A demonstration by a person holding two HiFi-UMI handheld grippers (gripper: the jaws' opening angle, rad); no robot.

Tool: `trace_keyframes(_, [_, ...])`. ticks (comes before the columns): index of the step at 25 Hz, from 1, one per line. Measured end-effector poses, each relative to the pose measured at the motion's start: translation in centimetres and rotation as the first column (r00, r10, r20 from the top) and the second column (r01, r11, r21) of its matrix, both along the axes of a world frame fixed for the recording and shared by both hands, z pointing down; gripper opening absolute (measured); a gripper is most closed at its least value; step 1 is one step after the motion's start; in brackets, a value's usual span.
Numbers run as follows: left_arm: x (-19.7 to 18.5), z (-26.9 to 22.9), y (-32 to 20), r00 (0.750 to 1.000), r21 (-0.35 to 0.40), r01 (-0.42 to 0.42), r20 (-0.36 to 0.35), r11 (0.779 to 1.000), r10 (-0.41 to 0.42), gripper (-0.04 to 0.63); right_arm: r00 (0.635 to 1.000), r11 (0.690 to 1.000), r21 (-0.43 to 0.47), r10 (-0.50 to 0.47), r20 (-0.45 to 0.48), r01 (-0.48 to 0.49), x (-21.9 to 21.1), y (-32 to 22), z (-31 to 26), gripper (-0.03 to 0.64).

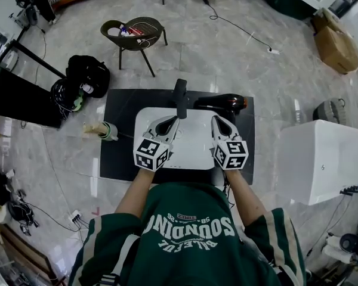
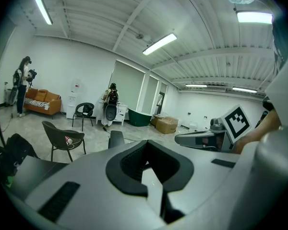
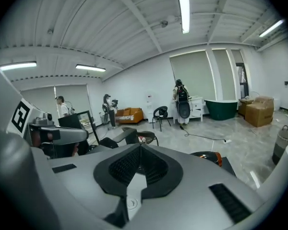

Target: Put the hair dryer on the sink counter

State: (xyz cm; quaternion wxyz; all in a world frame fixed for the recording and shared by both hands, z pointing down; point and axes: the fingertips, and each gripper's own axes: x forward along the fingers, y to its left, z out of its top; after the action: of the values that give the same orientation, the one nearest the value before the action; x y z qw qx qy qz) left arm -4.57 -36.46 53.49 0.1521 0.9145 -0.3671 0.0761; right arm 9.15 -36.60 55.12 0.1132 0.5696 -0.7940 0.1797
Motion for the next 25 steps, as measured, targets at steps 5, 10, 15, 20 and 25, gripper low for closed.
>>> trace_keyframes(5, [-0.3,0.0,0.0,1.000,0.000,-0.002,0.002,1.000,0.002,0.011,0.999,0.999,-0.021,-0.048,-0.003,0.048,-1.9,0.6,-0.3,0.041])
trace_keyframes(10, [-0.9,0.0,-0.1,1.000,0.004,0.005,0.000,1.000,-0.005,0.012,0.997,0.995,0.050,-0.081,-0.004,0.081,-3.1,1.0,-2.0,0.041])
trace_keyframes(15, [-1.4,0.0,-0.3,1.000,-0.002,0.015,-0.003,1.000,-0.015,0.012,0.989,0.985,0.098,-0.136,-0.050,0.140,-4.8,1.5,-3.1,0.041])
trace_keyframes(20, [-1.8,-0.1,-0.4,1.000,-0.001,0.019,0.000,1.000,-0.019,0.012,0.988,0.985,0.078,-0.148,-0.042,0.151,-5.5,1.5,-3.1,0.041])
trace_keyframes(25, [-2.3,0.0,-0.4,1.000,0.004,0.032,0.001,0.999,-0.032,0.011,0.988,0.986,0.068,-0.150,-0.036,0.152,-5.8,1.4,-3.3,0.041])
